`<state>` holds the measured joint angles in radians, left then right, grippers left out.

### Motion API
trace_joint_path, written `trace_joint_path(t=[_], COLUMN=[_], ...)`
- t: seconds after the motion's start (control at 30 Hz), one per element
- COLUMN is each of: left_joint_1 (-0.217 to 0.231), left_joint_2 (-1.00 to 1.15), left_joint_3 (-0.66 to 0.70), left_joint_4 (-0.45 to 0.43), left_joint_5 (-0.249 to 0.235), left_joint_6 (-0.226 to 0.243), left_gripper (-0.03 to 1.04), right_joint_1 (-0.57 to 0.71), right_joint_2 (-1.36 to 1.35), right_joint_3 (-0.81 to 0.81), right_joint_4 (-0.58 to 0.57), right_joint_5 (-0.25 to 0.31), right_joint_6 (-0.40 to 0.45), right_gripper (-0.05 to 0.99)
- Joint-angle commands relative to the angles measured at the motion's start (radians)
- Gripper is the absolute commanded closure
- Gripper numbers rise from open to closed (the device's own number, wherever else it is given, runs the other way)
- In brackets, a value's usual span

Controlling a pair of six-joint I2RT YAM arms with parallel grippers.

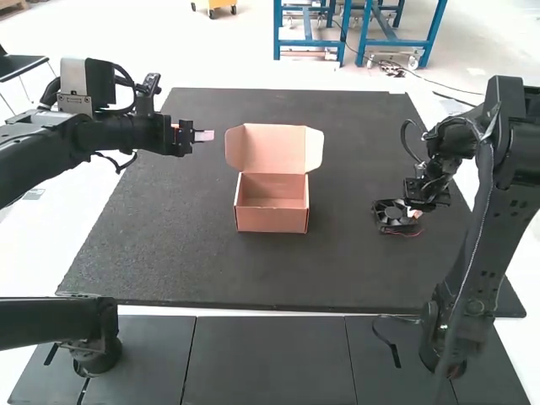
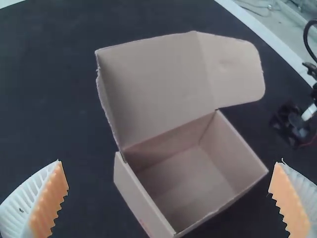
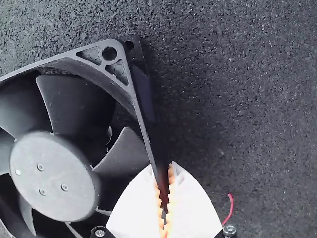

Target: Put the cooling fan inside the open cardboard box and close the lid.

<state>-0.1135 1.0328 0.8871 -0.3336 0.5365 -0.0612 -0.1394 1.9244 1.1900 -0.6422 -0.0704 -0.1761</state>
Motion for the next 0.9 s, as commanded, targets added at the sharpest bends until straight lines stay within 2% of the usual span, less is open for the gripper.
trace_joint_path(t=[0.0, 0.17, 0.27, 0.33, 0.67, 0.87], left_joint_1=[0.002, 0.002, 0.002, 0.002, 0.003, 0.003], left_joint_2=[-0.028, -0.031, -0.039, -0.042, -0.046, -0.048], left_joint_3=[0.035, -0.005, -0.031, -0.043, -0.091, -0.102], left_joint_4=[0.007, 0.028, 0.053, 0.061, 0.117, 0.122], left_joint_5=[0.017, 0.017, 0.013, -0.006, -0.105, -0.138], left_joint_6=[-0.005, -0.008, -0.020, -0.022, -0.037, -0.042], left_gripper=[0.05, 0.05, 0.05, 0.05, 0.05, 0.05], right_joint_1=[-0.005, -0.011, -0.012, -0.014, -0.006, -0.005], right_joint_2=[0.004, -0.031, -0.108, -0.156, -0.384, -0.501], right_joint_3=[0.037, 0.069, 0.069, 0.069, 0.049, 0.000], right_joint_4=[-0.010, -0.043, -0.031, -0.020, -0.013, -0.014], right_joint_5=[-0.045, -0.134, -0.152, -0.158, -0.266, -0.295], right_joint_6=[0.003, 0.010, 0.021, 0.029, 0.093, 0.113], right_gripper=[0.96, 0.96, 0.96, 0.96, 0.96, 0.96])
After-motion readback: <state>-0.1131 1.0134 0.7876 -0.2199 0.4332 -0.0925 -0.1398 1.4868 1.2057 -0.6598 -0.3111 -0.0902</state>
